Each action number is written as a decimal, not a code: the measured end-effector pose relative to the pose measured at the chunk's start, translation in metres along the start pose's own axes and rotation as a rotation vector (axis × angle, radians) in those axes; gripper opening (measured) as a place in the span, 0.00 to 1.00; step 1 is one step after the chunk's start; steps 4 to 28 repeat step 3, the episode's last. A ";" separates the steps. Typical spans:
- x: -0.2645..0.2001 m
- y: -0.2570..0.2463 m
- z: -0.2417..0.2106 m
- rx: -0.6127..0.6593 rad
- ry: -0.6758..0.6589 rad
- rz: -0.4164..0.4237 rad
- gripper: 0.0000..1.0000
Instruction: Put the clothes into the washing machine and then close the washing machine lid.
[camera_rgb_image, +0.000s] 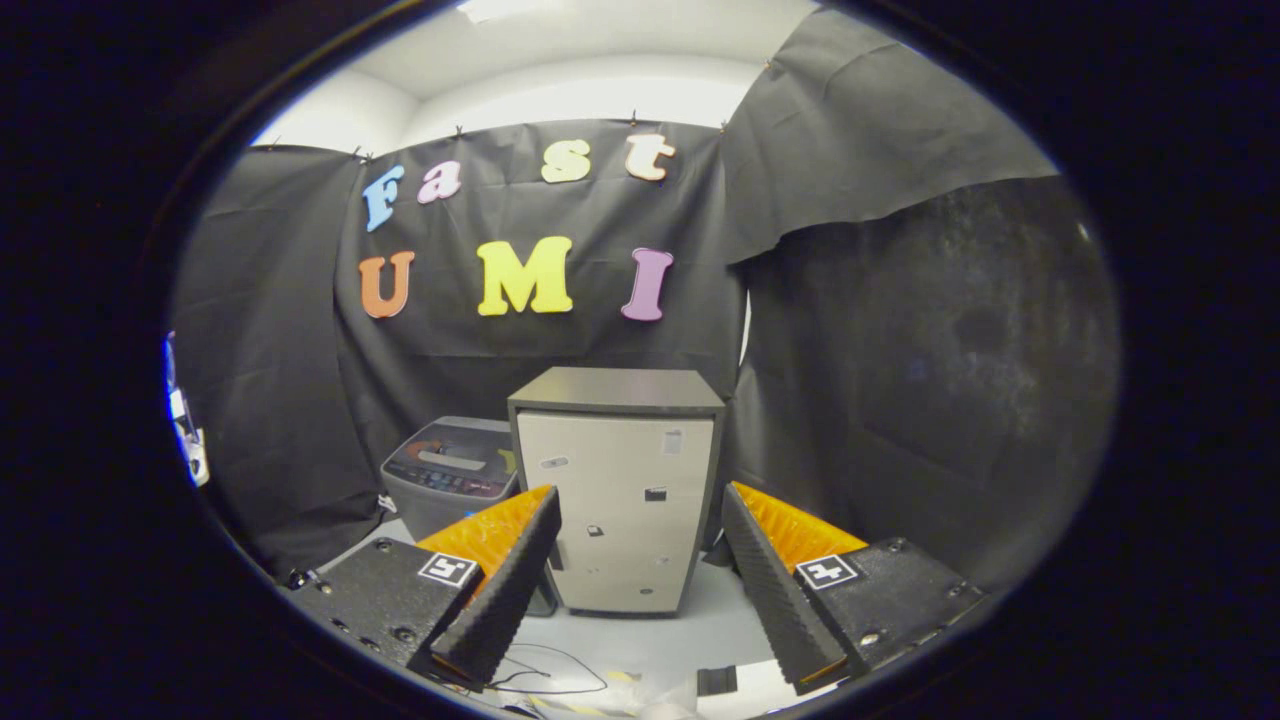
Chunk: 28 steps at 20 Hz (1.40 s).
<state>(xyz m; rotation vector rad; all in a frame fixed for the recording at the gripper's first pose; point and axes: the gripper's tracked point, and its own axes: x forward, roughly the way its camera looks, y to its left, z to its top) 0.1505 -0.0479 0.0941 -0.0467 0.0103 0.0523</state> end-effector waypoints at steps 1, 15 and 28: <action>-0.002 0.001 0.001 -0.003 -0.004 0.002 1.00; -0.005 0.003 0.003 -0.008 -0.006 0.007 1.00; -0.005 0.003 0.003 -0.008 -0.006 0.007 1.00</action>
